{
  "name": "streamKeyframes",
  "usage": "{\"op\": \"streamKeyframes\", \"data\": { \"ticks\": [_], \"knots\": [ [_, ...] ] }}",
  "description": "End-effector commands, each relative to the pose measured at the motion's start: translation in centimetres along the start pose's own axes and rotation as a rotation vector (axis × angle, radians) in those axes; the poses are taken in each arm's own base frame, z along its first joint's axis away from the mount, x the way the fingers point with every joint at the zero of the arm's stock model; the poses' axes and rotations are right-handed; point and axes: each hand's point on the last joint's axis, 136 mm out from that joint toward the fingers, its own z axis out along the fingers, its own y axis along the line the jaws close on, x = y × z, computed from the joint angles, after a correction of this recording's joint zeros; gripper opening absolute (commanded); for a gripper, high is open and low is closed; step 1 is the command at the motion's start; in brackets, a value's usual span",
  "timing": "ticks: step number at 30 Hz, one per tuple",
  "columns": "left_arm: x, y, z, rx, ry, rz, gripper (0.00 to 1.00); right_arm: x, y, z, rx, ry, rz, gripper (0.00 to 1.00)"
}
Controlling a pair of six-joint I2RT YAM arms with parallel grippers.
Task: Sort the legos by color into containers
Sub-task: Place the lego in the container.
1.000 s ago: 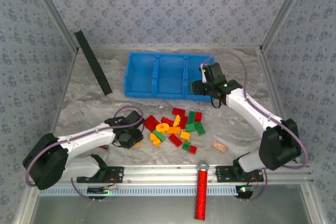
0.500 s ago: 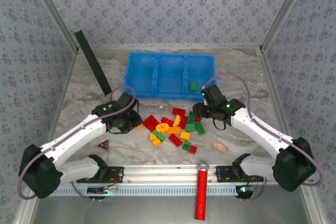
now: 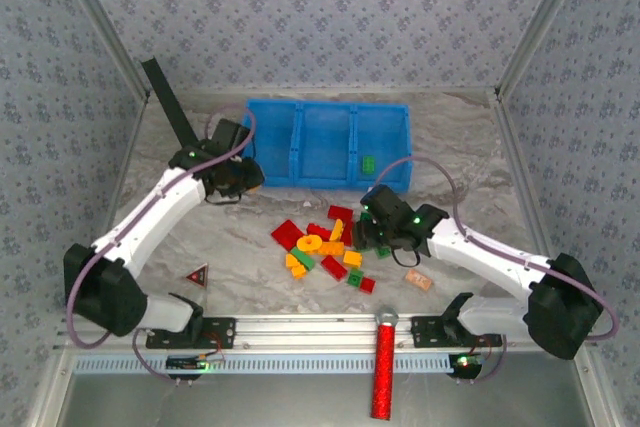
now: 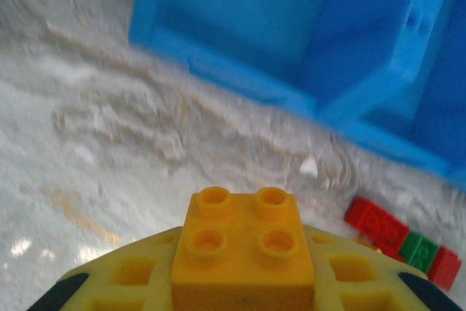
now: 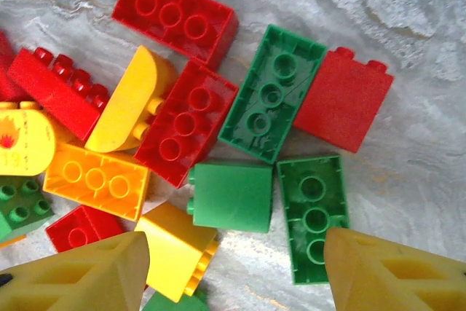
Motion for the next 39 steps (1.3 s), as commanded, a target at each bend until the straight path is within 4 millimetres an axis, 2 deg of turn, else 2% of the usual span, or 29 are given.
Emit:
{"op": "streamKeyframes", "data": {
  "ticks": [1,7,12,16,21,28,34,39],
  "knots": [
    [-3.8,-0.2,0.7,-0.026,-0.078,0.060,0.00,1.2,0.0,0.0,0.016,0.026,0.043,0.67],
    [-7.8,-1.7,4.5,-0.050,-0.093,0.076,0.00,4.0,0.7,-0.6,0.013,0.107,0.063,0.67],
    [-9.6,-2.4,7.9,-0.080,-0.057,0.093,0.00,6.4,0.8,-0.7,0.012,0.140,0.155,0.67],
    [-10.4,-2.0,10.0,-0.108,-0.037,0.095,0.00,8.4,0.5,-0.6,0.006,0.142,0.292,0.64],
    [-10.7,-0.9,12.2,-0.136,-0.013,0.086,0.00,10.0,0.3,-0.1,-0.014,0.132,0.383,0.63],
    [-10.5,-0.1,15.0,-0.144,0.032,0.072,0.00,11.0,0.4,0.9,-0.023,0.136,0.440,0.63],
    [-10.1,-0.3,16.0,-0.126,0.061,0.058,0.01,11.4,0.5,1.2,-0.008,0.135,0.449,0.63],
    [-9.7,-0.5,16.3,-0.117,0.068,0.056,0.07,11.5,0.4,1.7,-0.008,0.131,0.462,0.63]
  ]
}}
